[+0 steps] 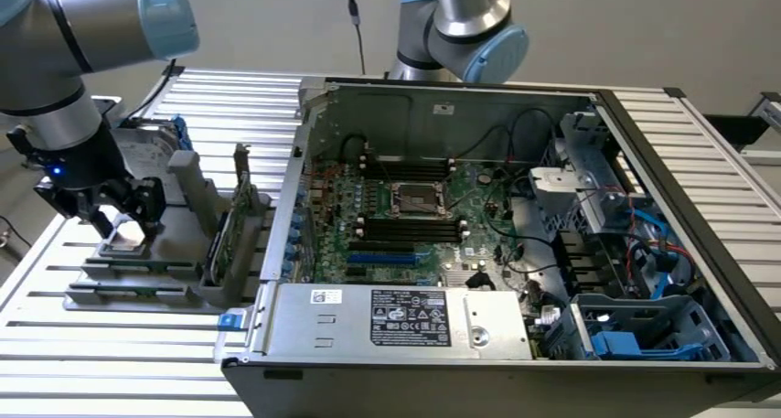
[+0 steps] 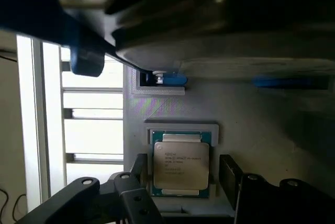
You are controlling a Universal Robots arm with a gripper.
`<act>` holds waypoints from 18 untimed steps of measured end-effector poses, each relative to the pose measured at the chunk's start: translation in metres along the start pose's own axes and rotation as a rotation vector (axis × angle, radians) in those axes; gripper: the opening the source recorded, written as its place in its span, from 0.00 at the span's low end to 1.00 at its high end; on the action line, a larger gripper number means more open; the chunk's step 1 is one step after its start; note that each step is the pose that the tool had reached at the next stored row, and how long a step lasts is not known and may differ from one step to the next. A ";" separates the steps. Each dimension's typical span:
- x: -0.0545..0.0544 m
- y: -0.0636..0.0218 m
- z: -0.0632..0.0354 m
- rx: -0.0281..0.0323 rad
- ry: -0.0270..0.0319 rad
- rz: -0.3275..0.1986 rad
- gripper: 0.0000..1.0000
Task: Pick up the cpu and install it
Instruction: 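Pick up the cpu and move it towards the insertion slot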
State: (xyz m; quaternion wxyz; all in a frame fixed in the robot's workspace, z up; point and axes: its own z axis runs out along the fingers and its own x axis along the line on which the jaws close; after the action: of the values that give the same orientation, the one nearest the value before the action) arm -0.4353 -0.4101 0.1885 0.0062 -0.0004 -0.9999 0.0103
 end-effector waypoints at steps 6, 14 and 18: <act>0.000 0.0001 0.0020 -0.0047 0.0048 0.000 0.66; 0.000 -0.0019 0.0033 -0.0059 0.0058 0.001 0.66; 0.000 -0.0021 0.0034 -0.0071 0.0058 0.002 0.66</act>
State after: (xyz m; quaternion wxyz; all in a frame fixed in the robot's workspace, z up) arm -0.4354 -0.4123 0.1852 0.0091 -0.0013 -0.9999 0.0067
